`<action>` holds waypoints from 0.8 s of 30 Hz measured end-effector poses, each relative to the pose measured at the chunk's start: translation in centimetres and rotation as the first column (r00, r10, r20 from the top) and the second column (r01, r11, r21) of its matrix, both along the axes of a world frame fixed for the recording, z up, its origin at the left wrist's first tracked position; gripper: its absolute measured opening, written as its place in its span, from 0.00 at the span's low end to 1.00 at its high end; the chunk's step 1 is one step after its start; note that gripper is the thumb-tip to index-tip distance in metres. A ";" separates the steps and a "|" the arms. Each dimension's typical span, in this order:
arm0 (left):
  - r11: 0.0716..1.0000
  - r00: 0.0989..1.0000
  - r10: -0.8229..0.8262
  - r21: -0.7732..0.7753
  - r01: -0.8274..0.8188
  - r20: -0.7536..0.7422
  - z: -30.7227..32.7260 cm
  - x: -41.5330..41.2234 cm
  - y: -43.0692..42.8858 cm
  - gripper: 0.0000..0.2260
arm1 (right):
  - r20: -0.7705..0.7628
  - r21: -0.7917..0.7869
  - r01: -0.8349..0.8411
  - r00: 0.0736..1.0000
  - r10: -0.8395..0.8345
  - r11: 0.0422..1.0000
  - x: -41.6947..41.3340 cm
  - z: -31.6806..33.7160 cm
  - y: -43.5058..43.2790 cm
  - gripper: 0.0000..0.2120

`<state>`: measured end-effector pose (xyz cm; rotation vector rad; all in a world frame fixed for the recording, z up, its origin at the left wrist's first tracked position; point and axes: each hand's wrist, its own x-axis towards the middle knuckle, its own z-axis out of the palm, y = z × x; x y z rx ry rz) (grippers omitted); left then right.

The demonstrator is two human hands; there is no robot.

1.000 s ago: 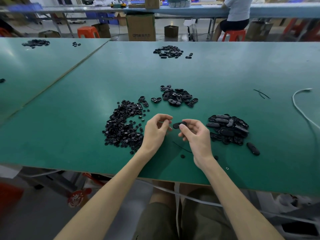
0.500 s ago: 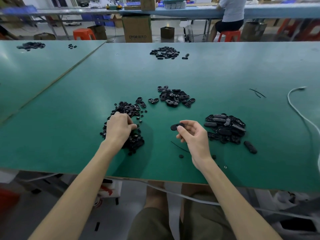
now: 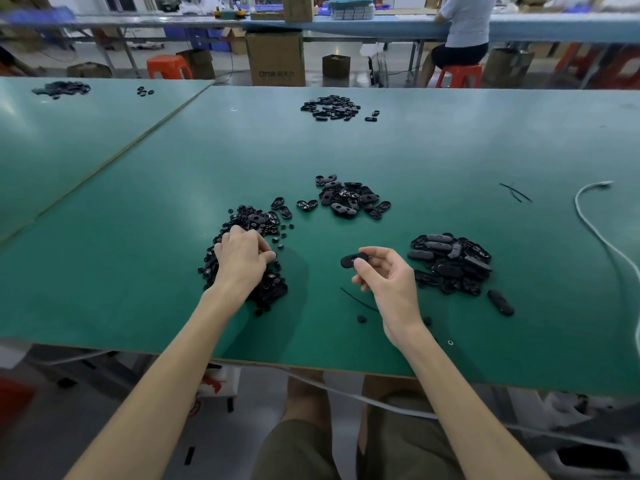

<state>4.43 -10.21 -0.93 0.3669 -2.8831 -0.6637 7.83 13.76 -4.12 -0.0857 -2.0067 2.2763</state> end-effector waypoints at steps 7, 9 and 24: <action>0.949 0.988 -0.010 0.309 0.058 -0.154 0.1 0.8 1.3 0.08 | -0.002 0.001 0.001 1.000 -0.001 1.000 0.1 0.1 -0.1 0.06; 0.857 0.974 -0.052 0.490 0.158 -0.222 0.9 0.8 2.5 0.06 | -0.005 -0.004 0.004 1.000 -0.004 1.000 0.1 0.2 -0.1 0.06; 0.370 0.933 0.008 0.867 0.332 -0.361 -2.6 2.2 9.3 0.07 | -0.012 -0.059 0.105 0.994 -0.106 0.993 0.2 0.3 -0.1 0.05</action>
